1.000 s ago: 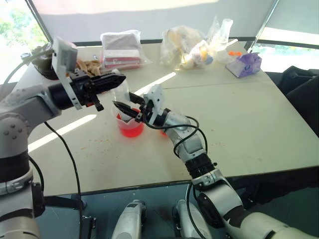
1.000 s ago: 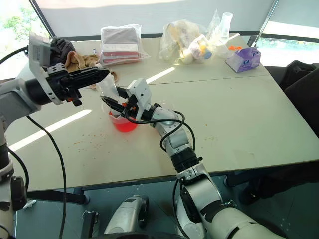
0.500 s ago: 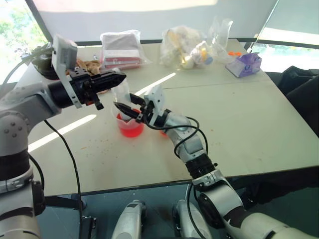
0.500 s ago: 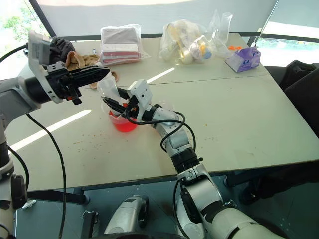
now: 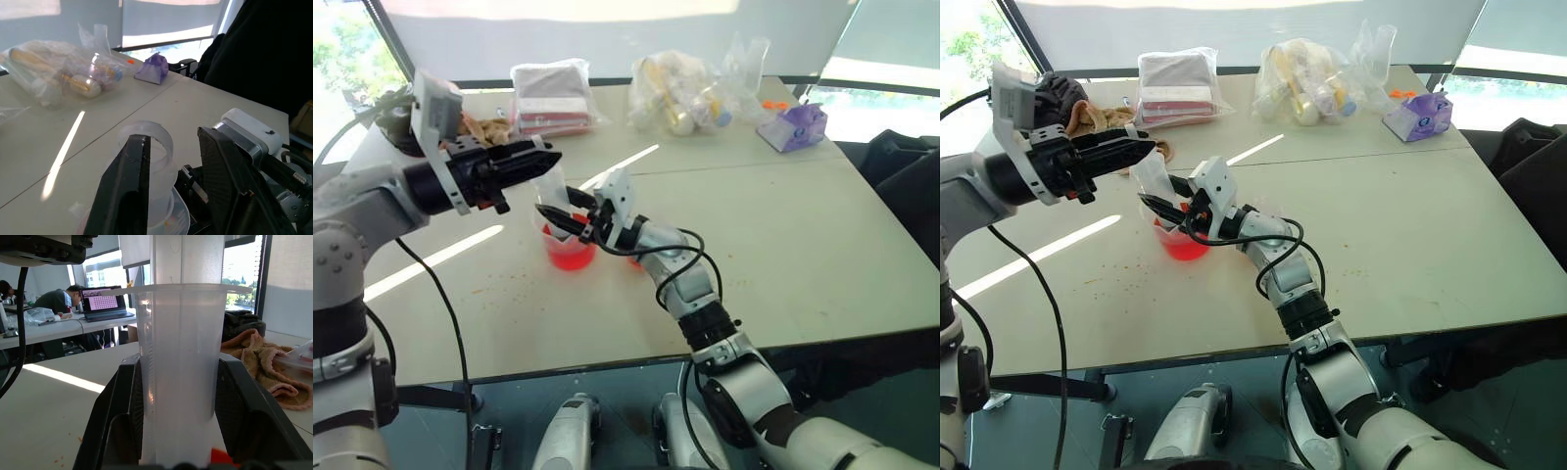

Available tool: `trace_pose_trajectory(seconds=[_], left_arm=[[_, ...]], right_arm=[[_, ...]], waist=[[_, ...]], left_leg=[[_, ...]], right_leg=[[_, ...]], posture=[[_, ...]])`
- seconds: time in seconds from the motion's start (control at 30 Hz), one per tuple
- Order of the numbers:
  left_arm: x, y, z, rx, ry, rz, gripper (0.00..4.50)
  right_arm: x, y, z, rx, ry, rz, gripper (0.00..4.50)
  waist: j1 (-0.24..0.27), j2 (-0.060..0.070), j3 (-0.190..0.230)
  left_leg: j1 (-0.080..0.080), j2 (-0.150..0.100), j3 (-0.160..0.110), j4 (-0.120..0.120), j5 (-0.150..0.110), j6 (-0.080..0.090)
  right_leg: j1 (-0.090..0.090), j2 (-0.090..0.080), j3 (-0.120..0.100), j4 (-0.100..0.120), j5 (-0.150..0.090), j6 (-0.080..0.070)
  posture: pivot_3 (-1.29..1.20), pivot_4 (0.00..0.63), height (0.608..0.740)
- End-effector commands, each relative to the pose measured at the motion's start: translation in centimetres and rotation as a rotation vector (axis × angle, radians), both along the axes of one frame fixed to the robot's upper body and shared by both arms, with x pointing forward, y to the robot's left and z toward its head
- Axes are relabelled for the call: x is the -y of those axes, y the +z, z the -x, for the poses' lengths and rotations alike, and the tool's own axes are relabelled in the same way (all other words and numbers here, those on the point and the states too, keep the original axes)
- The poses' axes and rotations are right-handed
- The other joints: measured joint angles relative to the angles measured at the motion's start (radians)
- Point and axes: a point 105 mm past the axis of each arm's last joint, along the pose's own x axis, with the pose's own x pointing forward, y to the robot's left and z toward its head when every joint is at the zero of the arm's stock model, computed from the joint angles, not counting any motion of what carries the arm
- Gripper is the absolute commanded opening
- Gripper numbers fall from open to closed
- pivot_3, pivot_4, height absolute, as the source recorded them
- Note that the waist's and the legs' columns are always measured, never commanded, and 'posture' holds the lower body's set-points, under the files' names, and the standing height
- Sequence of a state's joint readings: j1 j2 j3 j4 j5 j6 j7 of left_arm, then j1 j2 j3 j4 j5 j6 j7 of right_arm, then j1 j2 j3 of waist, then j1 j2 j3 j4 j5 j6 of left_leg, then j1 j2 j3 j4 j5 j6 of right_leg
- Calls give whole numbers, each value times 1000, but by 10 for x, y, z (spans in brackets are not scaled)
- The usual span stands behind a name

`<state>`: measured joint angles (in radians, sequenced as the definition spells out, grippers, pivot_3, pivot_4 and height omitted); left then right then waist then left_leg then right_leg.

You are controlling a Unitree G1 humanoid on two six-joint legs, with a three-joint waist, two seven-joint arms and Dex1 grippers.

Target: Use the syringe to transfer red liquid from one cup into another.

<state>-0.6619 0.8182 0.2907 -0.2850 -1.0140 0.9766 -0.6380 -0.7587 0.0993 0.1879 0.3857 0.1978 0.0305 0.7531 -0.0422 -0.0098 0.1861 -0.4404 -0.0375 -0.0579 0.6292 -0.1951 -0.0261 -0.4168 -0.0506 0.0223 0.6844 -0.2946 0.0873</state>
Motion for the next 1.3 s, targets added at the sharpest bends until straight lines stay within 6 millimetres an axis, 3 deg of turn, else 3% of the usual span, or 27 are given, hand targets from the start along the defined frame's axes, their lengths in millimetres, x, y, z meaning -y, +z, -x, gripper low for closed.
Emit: trace_pose_trajectory(seconds=[0.03, 0.5, 0.73, 0.93, 1.1, 1.3], left_arm=[[-6, 15, 8, 81, 24, 1, 2186], [-43, 11, 22, 60, 162, 11, 2186], [-69, 3, 39, 17, 248, 0, 2186], [-56, 0, 33, 34, 215, 29, 2186], [-36, -8, 21, 36, 150, 41, 2186], [-22, -10, 11, 41, 85, 48, 2186]], right_arm=[[-6, 29, 7, 94, 31, -28, 1419], [8, 63, 4, 147, -10, -96, 1419], [17, 81, 4, 178, -36, -117, 1419], [35, 112, 4, 134, -75, -159, 1419], [67, 140, 3, 148, -146, -175, 1419], [104, 140, 5, 170, -271, -116, 1419]], waist=[[0, 0, 0], [-1, 0, 0], [-1, 0, 0], [10, 0, 0], [23, 0, 0], [25, 0, 0]], left_leg=[[0, 0, 0, 0, 0, 0], [0, 0, 0, 0, 0, 0], [0, 0, 0, -1, 0, 0], [0, 0, 0, -1, 0, 0], [0, 0, 0, -1, 0, 0], [-1, 0, 1, -1, 0, 0]], right_leg=[[0, 0, 0, 0, 0, 0], [0, 0, 0, 0, 0, 0], [-1, -1, 0, 0, 0, 0], [-1, -2, 0, 0, 0, -1], [-1, -3, -1, -1, 0, -1], [-1, -3, -1, -1, 0, -1]], posture=[[0, 150, 736], [0, 150, 736], [0, 150, 736], [0, 150, 736], [0, 150, 736], [0, 150, 736]])
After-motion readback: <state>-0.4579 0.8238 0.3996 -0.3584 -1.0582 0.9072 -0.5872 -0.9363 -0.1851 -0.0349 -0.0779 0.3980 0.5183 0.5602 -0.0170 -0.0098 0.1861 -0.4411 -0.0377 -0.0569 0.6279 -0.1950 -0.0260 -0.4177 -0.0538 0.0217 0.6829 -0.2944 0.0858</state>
